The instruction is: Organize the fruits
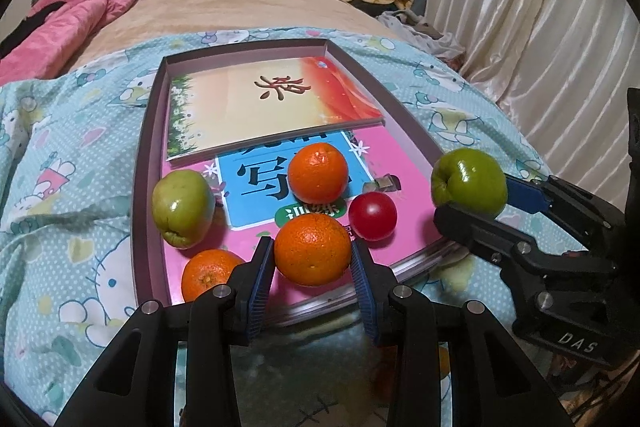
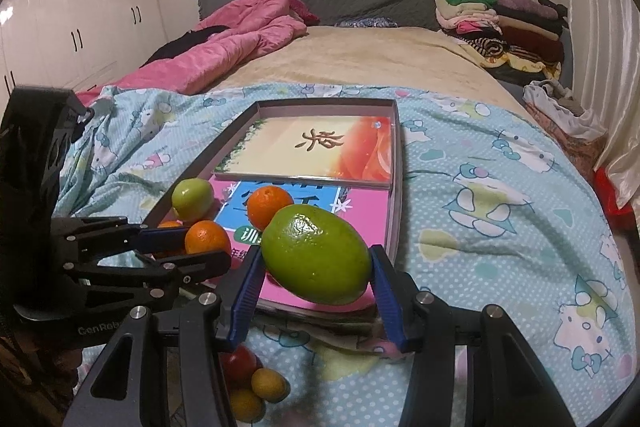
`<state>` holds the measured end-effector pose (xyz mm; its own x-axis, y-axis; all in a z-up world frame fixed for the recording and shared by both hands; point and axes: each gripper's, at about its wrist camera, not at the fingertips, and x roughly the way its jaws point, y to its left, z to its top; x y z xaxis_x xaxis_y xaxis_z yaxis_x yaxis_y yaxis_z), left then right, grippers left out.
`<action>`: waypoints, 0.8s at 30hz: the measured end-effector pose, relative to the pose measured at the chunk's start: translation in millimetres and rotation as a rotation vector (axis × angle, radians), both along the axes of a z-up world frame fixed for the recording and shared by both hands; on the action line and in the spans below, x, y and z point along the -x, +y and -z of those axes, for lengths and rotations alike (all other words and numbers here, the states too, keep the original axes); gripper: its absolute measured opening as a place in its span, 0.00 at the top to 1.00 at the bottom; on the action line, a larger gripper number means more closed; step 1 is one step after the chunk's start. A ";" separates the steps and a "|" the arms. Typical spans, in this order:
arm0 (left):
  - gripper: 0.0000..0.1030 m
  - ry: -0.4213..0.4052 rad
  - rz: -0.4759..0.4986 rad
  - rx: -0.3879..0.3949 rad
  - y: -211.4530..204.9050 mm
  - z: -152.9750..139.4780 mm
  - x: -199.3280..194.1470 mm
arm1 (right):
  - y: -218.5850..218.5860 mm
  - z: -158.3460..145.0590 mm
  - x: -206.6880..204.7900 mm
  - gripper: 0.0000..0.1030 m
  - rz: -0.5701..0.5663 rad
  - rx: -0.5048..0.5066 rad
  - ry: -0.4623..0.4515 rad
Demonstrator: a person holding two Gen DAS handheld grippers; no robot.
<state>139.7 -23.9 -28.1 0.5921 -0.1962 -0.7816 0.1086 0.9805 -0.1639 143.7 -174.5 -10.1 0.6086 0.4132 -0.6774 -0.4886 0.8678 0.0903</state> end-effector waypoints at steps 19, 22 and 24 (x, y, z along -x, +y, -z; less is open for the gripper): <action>0.62 0.001 0.028 0.000 -4.4 2.0 -5.1 | 10.8 16.3 -3.5 0.49 -0.016 0.072 0.043; 0.62 0.000 0.032 -0.001 -5.2 2.3 -5.0 | 10.0 16.9 -4.2 0.49 -0.014 0.067 0.047; 0.62 0.003 0.034 -0.001 -5.4 3.1 -5.7 | 9.7 18.5 -5.3 0.49 -0.011 0.065 0.056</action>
<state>145.4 -29.3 -31.2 0.5827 -0.2153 -0.7836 0.1414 0.9764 -0.1631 148.9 -164.8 -28.6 0.5648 0.3740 -0.7356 -0.4942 0.8672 0.0615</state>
